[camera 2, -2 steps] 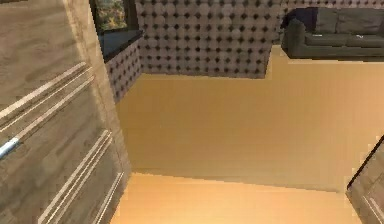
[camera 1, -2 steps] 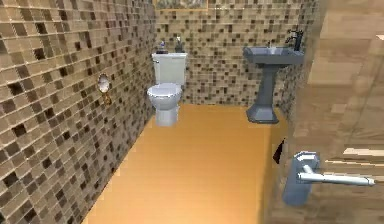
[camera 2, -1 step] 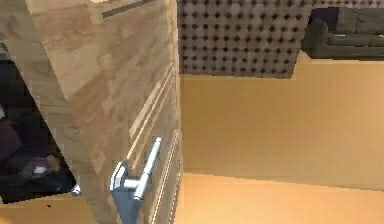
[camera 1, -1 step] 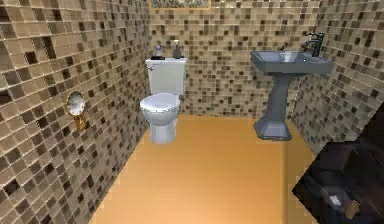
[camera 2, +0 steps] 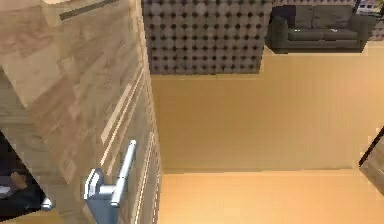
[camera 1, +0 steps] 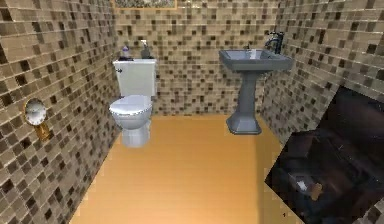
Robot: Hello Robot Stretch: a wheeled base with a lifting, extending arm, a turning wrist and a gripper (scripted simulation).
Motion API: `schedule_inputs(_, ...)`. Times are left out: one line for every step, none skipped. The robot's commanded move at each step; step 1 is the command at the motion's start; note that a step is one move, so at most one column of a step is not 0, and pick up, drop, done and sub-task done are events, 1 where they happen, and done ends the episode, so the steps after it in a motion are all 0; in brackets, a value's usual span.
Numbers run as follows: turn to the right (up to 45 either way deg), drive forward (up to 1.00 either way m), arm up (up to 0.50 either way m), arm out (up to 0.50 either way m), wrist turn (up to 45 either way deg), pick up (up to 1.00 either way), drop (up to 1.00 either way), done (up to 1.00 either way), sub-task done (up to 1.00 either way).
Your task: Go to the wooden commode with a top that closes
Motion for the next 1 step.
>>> schedule_inputs(0.0,0.3,0.0,0.0,0.0,0.0,0.0,0.0,0.0)
